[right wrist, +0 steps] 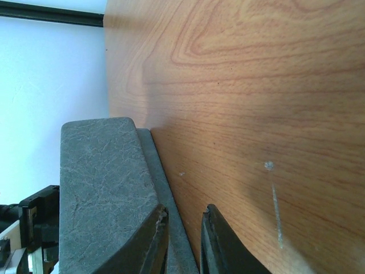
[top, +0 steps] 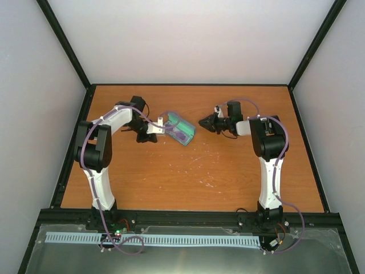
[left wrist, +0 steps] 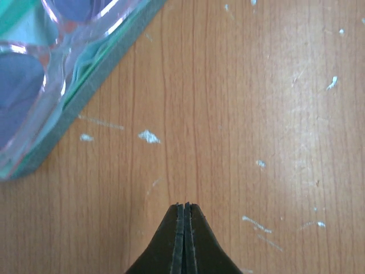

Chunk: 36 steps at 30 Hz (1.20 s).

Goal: Organize the sunglasses
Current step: Adjust the sunglasses in the sunglasses case.

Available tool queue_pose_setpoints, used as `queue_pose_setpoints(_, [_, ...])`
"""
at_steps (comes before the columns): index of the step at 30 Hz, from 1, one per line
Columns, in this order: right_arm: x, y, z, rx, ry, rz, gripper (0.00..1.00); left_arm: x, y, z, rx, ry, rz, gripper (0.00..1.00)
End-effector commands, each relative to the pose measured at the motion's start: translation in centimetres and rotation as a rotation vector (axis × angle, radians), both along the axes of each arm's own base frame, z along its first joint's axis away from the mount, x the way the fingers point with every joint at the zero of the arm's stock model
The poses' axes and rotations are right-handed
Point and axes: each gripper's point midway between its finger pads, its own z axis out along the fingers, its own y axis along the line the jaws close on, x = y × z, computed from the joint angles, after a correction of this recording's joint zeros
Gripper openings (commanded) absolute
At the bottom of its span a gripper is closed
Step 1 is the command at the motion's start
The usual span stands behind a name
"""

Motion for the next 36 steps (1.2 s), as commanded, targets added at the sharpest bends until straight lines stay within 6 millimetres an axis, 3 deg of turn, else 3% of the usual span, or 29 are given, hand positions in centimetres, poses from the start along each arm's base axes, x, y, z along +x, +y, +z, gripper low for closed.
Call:
queue_pose_setpoints(1, [-0.2,0.5,-0.1,0.006,0.001,0.015,0.16,1.1,-2.9,1.4,-0.083,-0.045,-0.053,0.01])
queue_pose_setpoints(12, [-0.8,0.9,-0.2,0.010,0.008,0.031,0.16,2.6,-4.3,0.2,-0.085,-0.082,-0.072,0.01])
queue_pose_setpoints(24, [-1.0,1.0,-0.1,0.013,0.009,0.033,0.16,5.9,-5.0,0.3,-0.093,-0.187,-0.050,0.01])
queue_pose_setpoints(30, [-0.9,1.0,-0.1,0.013,0.008,0.033,0.16,6.2,-4.9,-1.1,-0.069,-0.176,-0.049,0.01])
queue_pose_setpoints(36, [-0.9,1.0,-0.2,0.013,0.009,0.032,0.16,6.9,-5.0,-1.2,-0.073,-0.202,-0.041,0.01])
